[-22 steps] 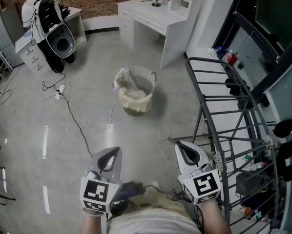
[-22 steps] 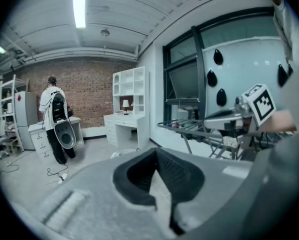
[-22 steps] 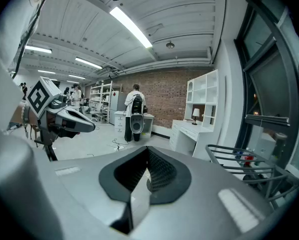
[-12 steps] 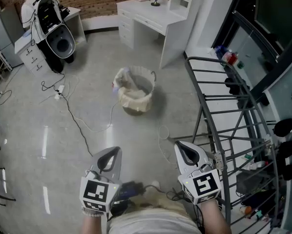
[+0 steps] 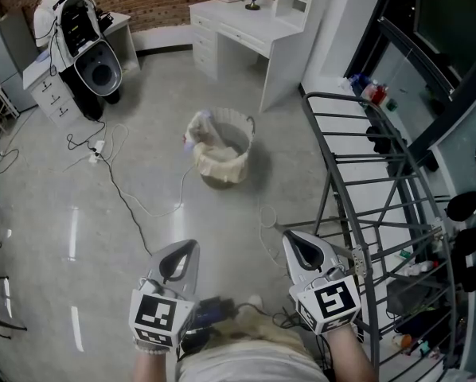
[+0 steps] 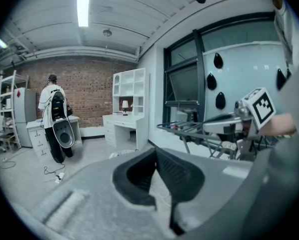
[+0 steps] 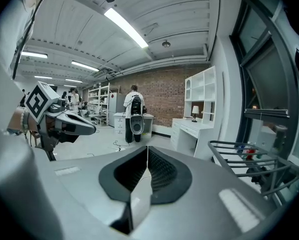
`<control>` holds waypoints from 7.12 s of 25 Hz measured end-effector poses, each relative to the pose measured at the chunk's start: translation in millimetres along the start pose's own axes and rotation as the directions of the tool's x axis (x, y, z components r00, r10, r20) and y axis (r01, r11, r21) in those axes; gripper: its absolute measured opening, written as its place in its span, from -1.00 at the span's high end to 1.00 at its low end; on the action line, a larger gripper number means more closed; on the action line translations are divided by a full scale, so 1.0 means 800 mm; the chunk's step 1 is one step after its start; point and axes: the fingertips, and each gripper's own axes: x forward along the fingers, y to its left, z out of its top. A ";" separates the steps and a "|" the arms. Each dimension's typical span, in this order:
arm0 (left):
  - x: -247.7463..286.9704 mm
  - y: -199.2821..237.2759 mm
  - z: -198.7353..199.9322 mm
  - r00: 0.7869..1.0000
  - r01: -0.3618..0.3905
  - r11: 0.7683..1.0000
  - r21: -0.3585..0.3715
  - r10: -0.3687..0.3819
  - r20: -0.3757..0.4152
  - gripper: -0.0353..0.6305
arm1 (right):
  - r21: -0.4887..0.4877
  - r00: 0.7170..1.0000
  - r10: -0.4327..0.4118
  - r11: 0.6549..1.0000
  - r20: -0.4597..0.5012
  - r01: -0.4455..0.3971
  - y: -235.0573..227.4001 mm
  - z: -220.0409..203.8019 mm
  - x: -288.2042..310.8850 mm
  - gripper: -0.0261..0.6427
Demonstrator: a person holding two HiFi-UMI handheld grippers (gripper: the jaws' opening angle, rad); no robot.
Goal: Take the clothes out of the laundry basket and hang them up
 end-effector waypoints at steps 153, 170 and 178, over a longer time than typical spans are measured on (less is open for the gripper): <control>0.617 0.386 0.245 0.911 0.409 0.833 0.373 -0.394 -0.118 0.88 | 0.055 0.905 -0.144 0.982 -0.401 0.181 -0.211 -0.114 0.715 0.89; 0.604 0.243 0.232 0.672 0.685 0.550 0.478 -0.731 -0.121 0.88 | 0.042 0.514 -0.758 0.545 -0.401 0.838 -0.267 -0.019 0.325 0.89; 0.559 0.099 0.266 0.522 0.725 0.393 0.565 -0.849 -0.079 0.88 | -0.043 0.284 -0.890 0.319 -0.356 0.947 -0.247 0.045 0.159 0.89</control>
